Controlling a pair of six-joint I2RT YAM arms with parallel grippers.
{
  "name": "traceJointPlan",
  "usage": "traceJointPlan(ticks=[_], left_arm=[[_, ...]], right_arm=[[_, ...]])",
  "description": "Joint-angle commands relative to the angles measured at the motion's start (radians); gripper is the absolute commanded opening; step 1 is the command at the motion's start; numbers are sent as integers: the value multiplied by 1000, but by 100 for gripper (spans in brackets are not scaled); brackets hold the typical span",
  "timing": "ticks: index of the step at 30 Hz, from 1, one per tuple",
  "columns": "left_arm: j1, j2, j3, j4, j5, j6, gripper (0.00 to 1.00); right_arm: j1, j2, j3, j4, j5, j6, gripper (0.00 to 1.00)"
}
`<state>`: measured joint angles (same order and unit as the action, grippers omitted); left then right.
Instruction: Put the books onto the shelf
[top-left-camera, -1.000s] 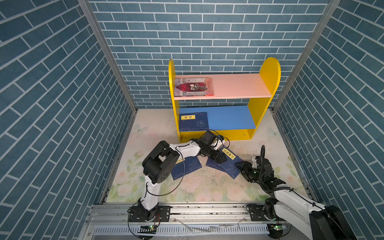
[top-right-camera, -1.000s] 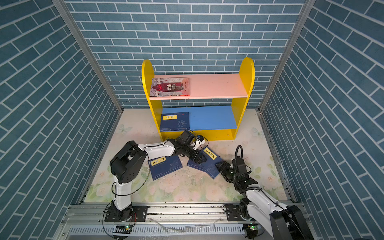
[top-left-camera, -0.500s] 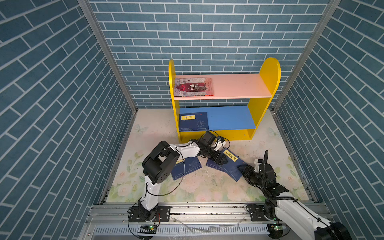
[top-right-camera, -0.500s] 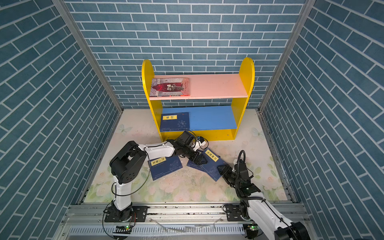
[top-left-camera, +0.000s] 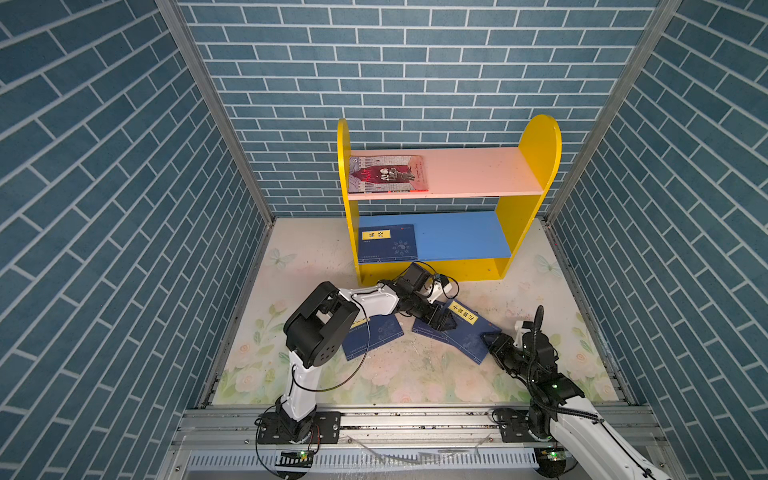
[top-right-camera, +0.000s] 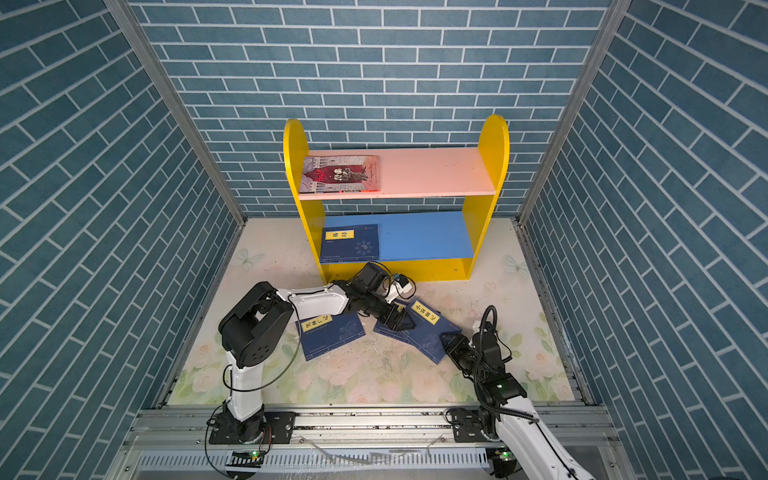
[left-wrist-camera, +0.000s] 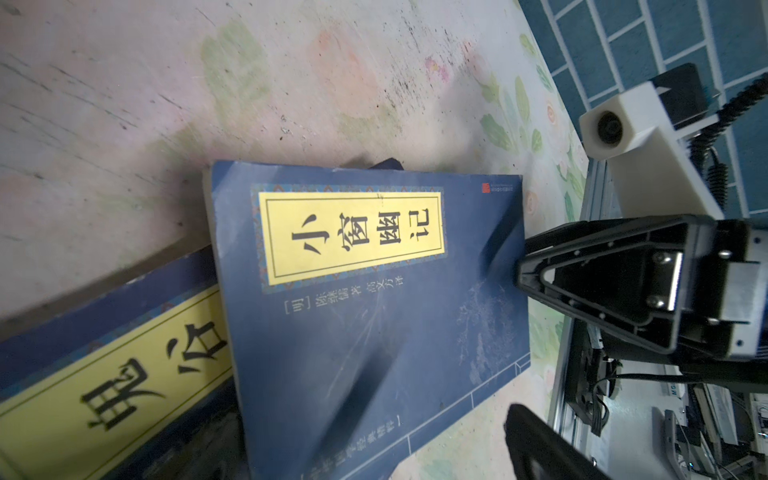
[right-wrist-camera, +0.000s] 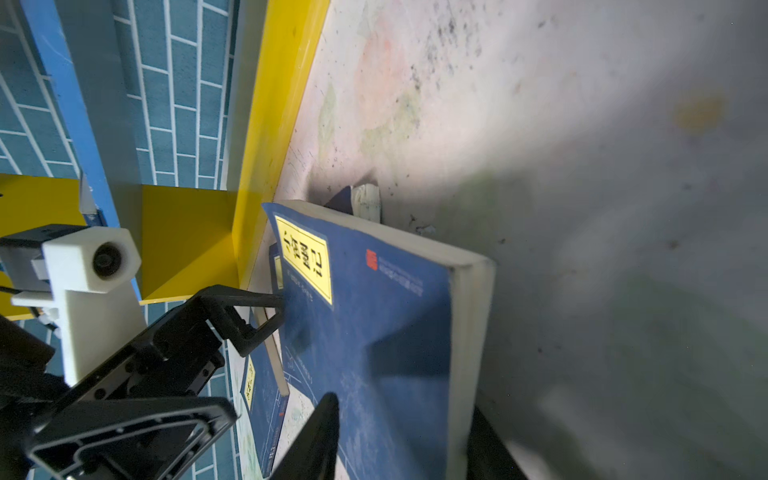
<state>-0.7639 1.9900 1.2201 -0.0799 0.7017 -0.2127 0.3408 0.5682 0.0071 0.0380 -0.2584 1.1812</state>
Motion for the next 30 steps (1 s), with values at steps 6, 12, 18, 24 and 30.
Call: traceJointPlan(ticks=[6, 12, 18, 24, 30], left_arm=[[-12, -23, -31, 49, 120, -15, 99], [-4, -28, -29, 26, 83, -17, 99], [16, -99, -27, -46, 22, 42, 100], [21, -227, -10, -136, -28, 98, 100], [30, -356, 38, -316, -50, 134, 100]], right_arm=[[1, 92, -4, 89, -39, 6, 37], [0, 69, 7, 73, -45, 6, 23], [1, -23, 24, -10, -51, 4, 9], [1, -99, 61, -91, -76, -21, 0], [1, -103, 113, -83, -129, -40, 0]])
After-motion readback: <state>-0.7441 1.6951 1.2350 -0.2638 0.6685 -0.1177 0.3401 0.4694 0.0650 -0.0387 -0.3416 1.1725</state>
